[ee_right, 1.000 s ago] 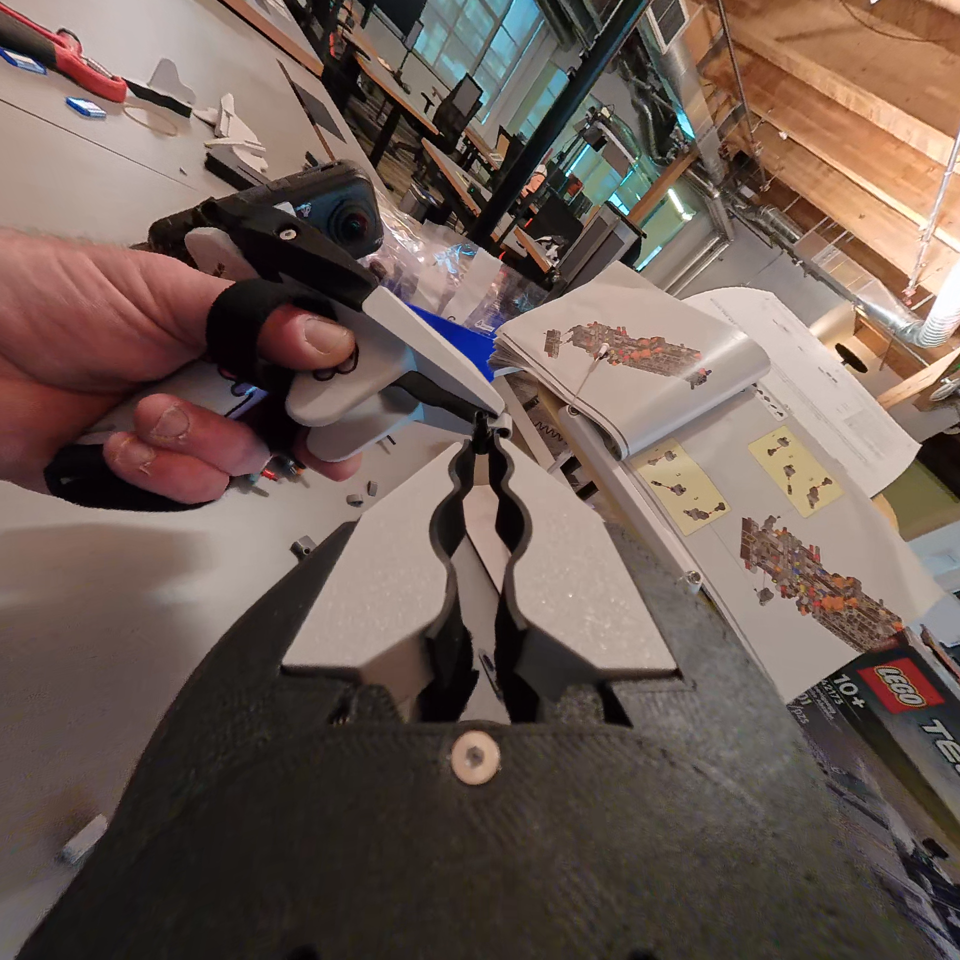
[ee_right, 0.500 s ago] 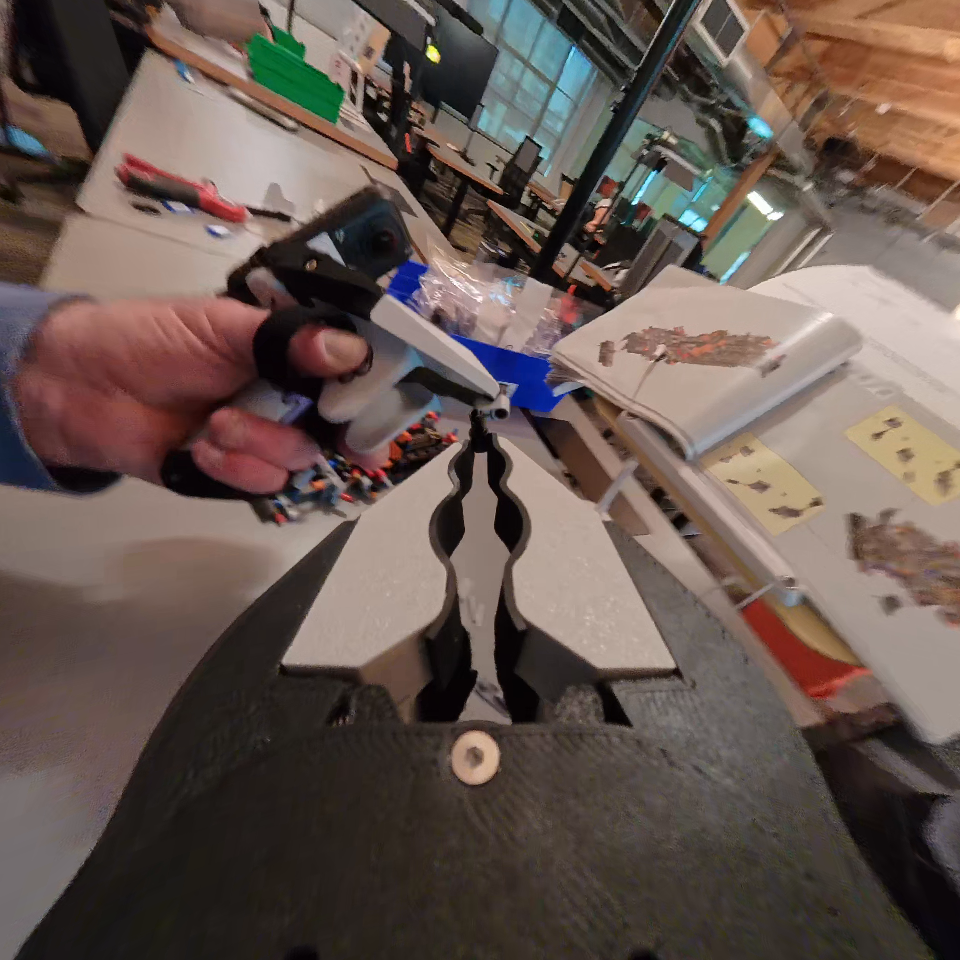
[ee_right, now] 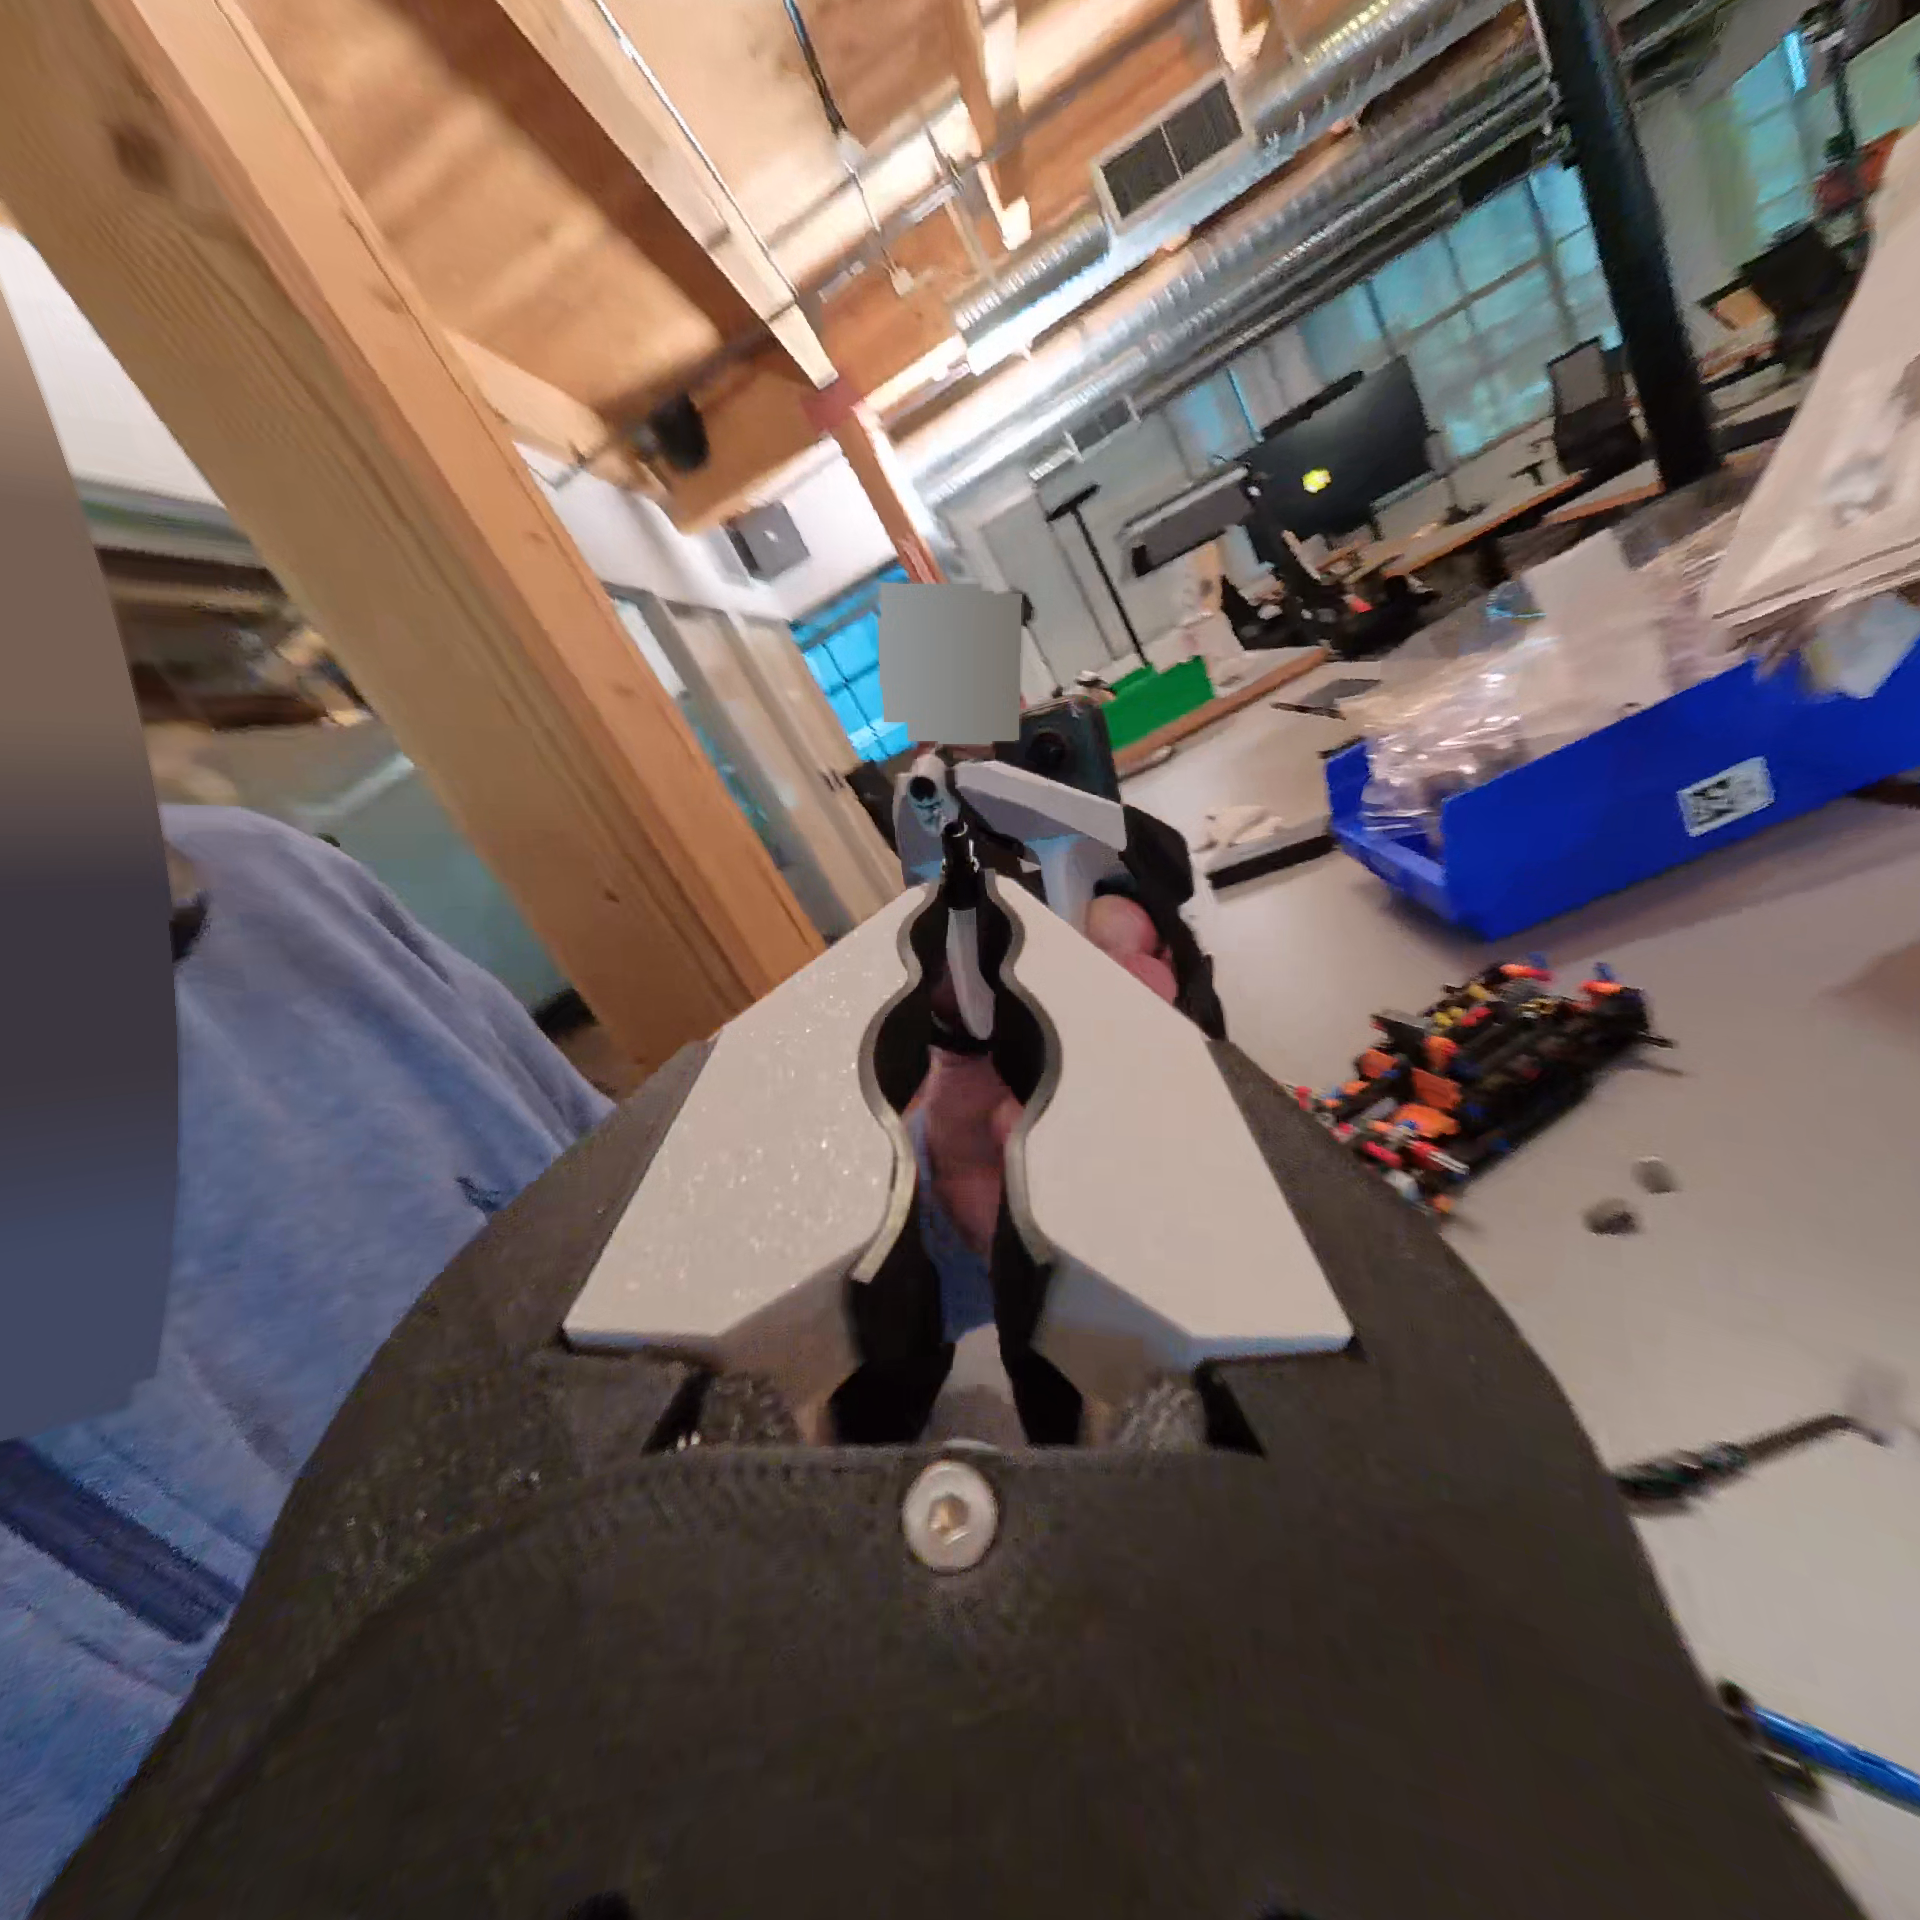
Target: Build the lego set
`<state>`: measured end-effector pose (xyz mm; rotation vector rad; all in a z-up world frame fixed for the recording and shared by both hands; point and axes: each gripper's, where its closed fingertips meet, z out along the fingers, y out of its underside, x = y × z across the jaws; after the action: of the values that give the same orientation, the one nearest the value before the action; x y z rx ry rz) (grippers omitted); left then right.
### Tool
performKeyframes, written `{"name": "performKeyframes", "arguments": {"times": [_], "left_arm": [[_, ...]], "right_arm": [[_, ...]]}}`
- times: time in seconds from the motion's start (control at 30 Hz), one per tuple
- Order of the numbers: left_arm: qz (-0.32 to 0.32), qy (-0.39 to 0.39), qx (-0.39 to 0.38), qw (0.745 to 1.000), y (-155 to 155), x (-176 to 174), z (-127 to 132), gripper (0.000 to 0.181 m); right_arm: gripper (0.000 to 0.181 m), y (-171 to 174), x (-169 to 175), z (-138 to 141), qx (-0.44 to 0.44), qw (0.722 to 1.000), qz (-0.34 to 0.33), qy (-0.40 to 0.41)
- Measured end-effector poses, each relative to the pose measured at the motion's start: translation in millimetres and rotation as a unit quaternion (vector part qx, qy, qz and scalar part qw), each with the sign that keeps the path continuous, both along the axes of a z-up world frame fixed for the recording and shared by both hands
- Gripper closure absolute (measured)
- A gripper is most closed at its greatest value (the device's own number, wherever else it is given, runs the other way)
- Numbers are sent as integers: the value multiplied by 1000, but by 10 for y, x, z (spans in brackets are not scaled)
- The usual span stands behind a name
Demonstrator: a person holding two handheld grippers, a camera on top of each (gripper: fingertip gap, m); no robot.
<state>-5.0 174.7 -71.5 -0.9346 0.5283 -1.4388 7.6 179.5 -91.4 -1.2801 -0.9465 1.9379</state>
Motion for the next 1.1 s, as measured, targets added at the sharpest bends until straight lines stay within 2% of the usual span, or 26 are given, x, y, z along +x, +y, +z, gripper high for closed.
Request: {"name": "performKeyframes", "arguments": {"times": [0.03, 0.2, 0.43, 0.67, 0.93, 1.03, 1.1], "left_arm": [[-2, 5, 9, 1000, -14, 14, 22, 177], [28, 67, 68, 995, -25, 45, 44, 176], [26, 148, 155, 976, -154, 143, 76, 176], [-13, 148, 196, 969, -251, 169, 133, 176], [-27, 142, 215, 966, -306, 143, 160, 176], [-27, 164, 235, 958, -355, 158, 156, 176], [-22, 205, 246, 947, -362, 207, 97, 176]], "right_arm": [[179, -15, -2, 11, -15, 1000, 11, 10], [179, -79, 12, 18, -77, 994, 58, 47], [179, -186, 73, 92, -117, 982, 115, 95], [179, -253, 67, 178, -136, 972, 147, 122], [179, -305, 28, 181, -154, 965, 172, 126], [179, -312, 26, 177, -158, 963, 178, 124], [179, -304, 37, 182, -161, 962, 180, 124]]}}
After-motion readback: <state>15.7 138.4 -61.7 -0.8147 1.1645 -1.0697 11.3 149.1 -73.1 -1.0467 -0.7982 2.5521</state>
